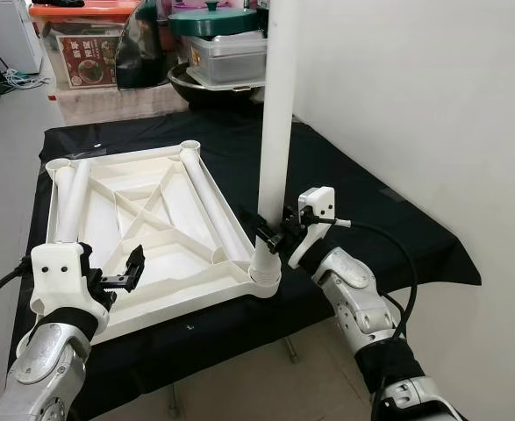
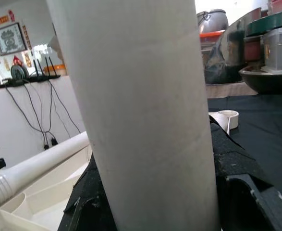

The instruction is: Building children table

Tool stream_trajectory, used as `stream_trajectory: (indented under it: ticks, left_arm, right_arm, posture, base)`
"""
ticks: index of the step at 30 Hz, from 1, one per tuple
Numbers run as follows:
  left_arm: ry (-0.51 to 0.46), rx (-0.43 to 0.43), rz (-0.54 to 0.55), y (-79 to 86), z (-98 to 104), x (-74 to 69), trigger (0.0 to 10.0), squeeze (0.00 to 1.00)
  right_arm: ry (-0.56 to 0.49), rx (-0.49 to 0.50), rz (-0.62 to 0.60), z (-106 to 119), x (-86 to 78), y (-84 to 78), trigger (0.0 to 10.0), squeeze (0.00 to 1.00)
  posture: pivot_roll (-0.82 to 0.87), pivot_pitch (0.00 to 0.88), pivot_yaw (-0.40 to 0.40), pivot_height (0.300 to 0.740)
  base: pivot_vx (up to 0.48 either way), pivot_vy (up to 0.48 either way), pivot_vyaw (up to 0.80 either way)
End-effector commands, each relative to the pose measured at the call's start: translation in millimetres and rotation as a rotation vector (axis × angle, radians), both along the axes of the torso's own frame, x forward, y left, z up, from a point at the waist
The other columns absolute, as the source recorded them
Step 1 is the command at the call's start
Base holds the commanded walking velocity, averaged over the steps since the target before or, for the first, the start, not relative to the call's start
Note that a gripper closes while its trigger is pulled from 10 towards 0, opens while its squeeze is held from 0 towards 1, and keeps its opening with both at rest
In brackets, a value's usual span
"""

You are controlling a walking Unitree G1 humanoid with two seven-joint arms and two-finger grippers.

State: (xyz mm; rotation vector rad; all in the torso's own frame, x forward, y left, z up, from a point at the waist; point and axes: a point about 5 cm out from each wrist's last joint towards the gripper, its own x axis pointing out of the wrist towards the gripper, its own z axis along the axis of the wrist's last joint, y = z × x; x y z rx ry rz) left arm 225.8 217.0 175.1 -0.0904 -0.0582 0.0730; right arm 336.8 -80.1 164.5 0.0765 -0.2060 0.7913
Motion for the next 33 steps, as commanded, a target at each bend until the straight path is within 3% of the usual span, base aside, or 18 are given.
stream_trajectory:
  ticks: [1,11,12,16,19,26,33]
  left_arm:
    - [0.024,-0.016,0.01,1.1,-4,-0.5,10.0,0.0]
    - [0.033,-0.023,0.025,1.9,-6,-2.9,10.0,0.0]
    - [0.036,-0.022,0.028,3.4,-6,-2.9,10.0,0.0]
    - [0.036,-0.022,0.029,3.9,-6,-2.5,10.0,0.0]
    - [0.034,-0.026,0.029,4.2,-5,-1.6,10.0,0.0]
    - [0.036,-0.037,0.033,1.7,-7,-1.2,10.0,0.0]
    - [0.041,-0.043,0.059,3.8,-10,-6.1,10.0,0.0]
  right_arm:
    - [0.182,-0.035,0.058,-36,-7.8,10.1,10.0,0.0]
    - [0.187,-0.026,0.1,-39,-17.0,17.8,10.0,0.0]
    - [0.149,-0.066,0.173,-40,-24.5,21.4,10.0,0.0]
    - [0.131,-0.086,0.209,-39,-26.6,22.6,10.0,0.0]
    - [0.11,-0.143,0.329,-35,-29.5,25.4,10.0,0.0]
    - [0.121,-0.227,0.486,-29,-27.3,33.7,10.0,0.0]
    - [0.144,-0.222,0.48,-25,-18.2,43.7,10.0,0.0]
  posture:
    - [0.13,0.0,-0.072,0.74]
    - [0.14,0.0,-0.075,0.74]
    - [0.13,0.0,-0.074,0.74]
    - [0.13,0.0,-0.075,0.74]
    - [0.13,0.0,-0.079,0.74]
    - [0.14,0.0,-0.101,0.74]
    - [0.16,0.0,-0.123,0.74]
  base:
    - [0.0,0.0,0.0]
    - [0.0,0.0,0.0]
    - [0.0,0.0,0.0]
    - [0.0,0.0,0.0]
    - [0.0,0.0,0.0]
    - [0.0,0.0,0.0]
    - [0.0,0.0,0.0]
